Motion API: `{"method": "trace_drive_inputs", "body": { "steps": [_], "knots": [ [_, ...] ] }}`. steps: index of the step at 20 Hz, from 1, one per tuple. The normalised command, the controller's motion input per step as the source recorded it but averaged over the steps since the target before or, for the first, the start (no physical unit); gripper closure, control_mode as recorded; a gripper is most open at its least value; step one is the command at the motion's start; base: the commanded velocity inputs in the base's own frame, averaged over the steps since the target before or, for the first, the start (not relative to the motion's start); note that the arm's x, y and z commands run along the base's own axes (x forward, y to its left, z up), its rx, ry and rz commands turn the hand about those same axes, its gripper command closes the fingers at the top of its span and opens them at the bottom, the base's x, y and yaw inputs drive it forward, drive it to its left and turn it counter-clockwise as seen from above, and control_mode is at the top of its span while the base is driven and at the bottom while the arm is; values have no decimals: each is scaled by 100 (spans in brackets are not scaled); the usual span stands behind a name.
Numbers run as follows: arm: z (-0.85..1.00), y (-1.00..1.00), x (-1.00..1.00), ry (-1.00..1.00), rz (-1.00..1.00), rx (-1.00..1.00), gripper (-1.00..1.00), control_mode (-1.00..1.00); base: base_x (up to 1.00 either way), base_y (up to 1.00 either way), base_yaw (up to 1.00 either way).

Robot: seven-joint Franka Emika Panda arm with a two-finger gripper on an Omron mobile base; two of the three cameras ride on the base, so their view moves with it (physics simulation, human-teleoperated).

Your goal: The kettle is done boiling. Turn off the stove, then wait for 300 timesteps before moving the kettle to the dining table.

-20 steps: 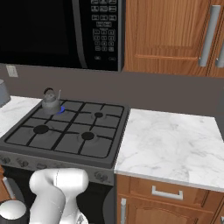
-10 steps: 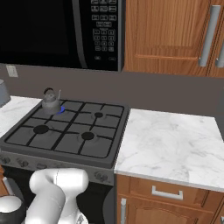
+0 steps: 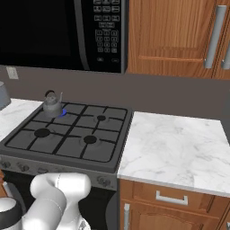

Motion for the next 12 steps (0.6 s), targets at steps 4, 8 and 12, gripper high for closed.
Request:
{"method": "trace_drive_inputs", "body": {
  "steps": [4,8,12],
  "knots": [
    [-23,0,0,-2,4,-15,-100,-100,0,0,0],
    [-38,0,0,0,7,-14,-100,-100,0,0,0],
    [-29,0,0,0,8,-12,-100,-100,0,0,0]
  ]
}}
